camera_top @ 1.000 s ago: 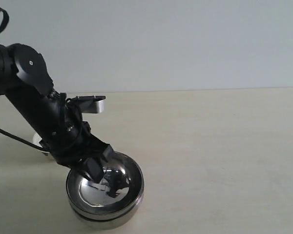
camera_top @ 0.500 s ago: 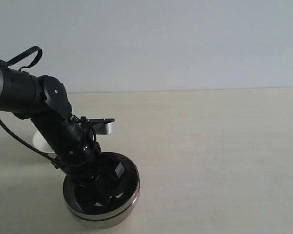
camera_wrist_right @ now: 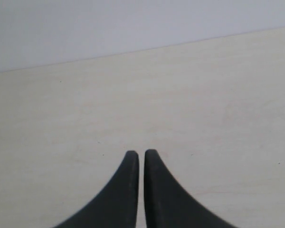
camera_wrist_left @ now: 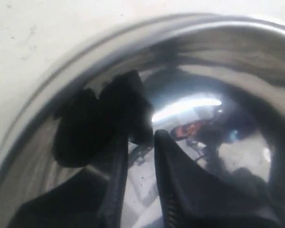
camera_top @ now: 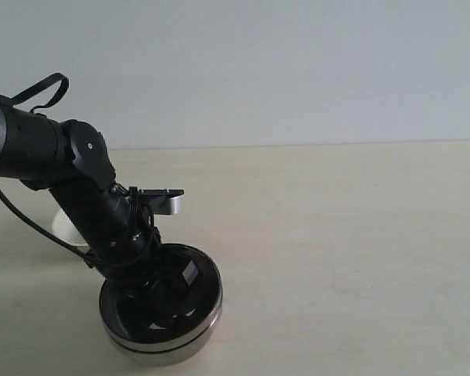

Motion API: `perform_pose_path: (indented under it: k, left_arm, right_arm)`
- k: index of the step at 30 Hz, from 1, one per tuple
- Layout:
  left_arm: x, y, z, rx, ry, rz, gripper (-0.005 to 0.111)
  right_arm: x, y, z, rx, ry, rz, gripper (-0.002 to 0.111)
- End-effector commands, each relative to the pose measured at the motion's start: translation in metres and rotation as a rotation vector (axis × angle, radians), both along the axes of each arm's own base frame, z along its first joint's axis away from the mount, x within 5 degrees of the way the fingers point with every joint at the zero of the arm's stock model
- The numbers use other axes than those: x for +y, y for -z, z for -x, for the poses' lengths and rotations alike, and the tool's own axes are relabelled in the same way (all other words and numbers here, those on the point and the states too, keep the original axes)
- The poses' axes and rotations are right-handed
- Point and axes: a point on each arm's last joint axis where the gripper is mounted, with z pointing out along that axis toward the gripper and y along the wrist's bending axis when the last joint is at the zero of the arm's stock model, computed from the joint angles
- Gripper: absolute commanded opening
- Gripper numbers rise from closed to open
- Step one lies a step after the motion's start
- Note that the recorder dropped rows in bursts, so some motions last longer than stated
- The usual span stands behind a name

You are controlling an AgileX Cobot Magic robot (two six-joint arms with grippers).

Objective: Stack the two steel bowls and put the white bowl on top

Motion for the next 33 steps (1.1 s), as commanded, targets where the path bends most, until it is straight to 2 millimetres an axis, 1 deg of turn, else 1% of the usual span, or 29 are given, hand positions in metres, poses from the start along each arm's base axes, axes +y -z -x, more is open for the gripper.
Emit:
perform_pose_path:
  k: [1, 7, 13, 15, 18, 22, 25, 29, 31, 33]
  left_arm:
    - [0.001, -0.024, -0.001, -0.071, 0.025, 0.015, 0.02]
    - [0.003, -0.05, 0.004, -0.119, 0.038, 0.034, 0.02]
    - [0.014, -0.074, 0.008, -0.206, 0.046, -0.026, 0.019]
    - [0.017, -0.083, 0.008, -0.251, 0.042, -0.042, 0.016]
    - [0.023, -0.1, 0.007, -0.337, 0.019, -0.034, 0.004]
    - [0.041, -0.119, 0.004, -0.404, -0.064, -0.017, 0.004]
    - [0.06, -0.127, -0.001, -0.418, -0.131, -0.022, 0.004]
    - [0.087, -0.125, -0.007, -0.403, -0.185, -0.073, 0.004]
    - [0.095, -0.124, -0.009, -0.404, -0.188, -0.105, 0.004]
    - [0.099, -0.123, -0.011, -0.413, -0.195, -0.108, 0.004]
  right_arm:
    - [0.0, -0.001, 0.0, -0.015, 0.004, 0.007, 0.0]
    - [0.0, -0.001, 0.0, -0.015, 0.004, 0.007, 0.0]
    - [0.0, -0.001, 0.0, -0.015, 0.004, 0.007, 0.0]
    - [0.0, -0.001, 0.0, -0.015, 0.004, 0.007, 0.0]
    - [0.0, -0.001, 0.0, -0.015, 0.004, 0.007, 0.0]
    - [0.0, -0.001, 0.0, -0.015, 0.004, 0.007, 0.0]
    - [0.0, -0.001, 0.0, -0.015, 0.004, 0.007, 0.0]
    - [0.0, -0.001, 0.0, -0.015, 0.004, 0.007, 0.0]
    - [0.0, -0.001, 0.0, -0.015, 0.004, 0.007, 0.0]
    - [0.0, -0.001, 0.0, -0.015, 0.004, 0.007, 0.0]
